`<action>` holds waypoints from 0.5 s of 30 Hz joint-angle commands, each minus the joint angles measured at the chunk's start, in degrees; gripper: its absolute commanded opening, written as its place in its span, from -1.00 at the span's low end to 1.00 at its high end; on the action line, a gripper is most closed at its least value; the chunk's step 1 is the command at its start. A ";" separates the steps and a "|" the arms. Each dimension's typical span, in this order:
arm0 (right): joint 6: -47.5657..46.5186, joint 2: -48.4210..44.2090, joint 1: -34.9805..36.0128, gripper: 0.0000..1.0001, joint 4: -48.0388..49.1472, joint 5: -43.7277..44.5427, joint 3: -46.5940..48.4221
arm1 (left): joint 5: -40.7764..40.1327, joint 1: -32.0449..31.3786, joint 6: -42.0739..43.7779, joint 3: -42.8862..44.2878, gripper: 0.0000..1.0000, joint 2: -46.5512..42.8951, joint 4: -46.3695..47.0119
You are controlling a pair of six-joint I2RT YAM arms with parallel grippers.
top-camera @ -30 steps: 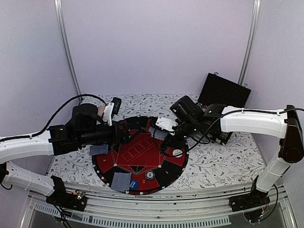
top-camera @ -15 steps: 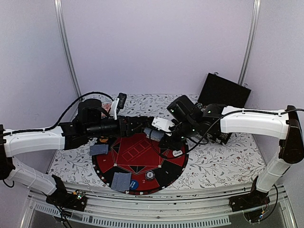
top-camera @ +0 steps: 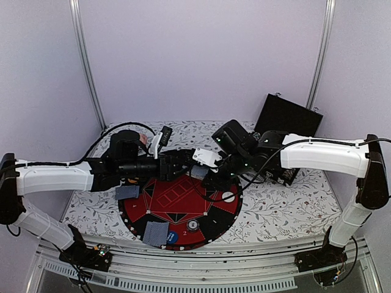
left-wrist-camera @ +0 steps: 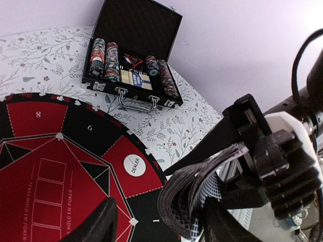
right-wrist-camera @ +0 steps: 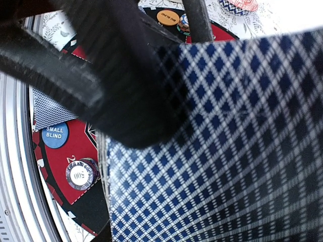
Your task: Distribute texas hold em gaming equipment
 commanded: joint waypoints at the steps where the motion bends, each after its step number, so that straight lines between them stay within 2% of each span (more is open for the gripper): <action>1: -0.28 0.37 0.41 -0.19 -0.13 -0.82 1.87 | -1.52 0.94 1.97 1.27 0.08 -0.68 -1.30; 7: -0.45 0.49 0.45 -0.20 -0.24 -0.39 2.17 | -4.08 1.11 3.33 1.28 -0.43 -2.20 -4.41; 15: -0.63 0.90 0.42 -0.19 -0.53 -0.23 2.45 | 0.00 1.08 4.27 1.11 -0.97 -3.13 -4.26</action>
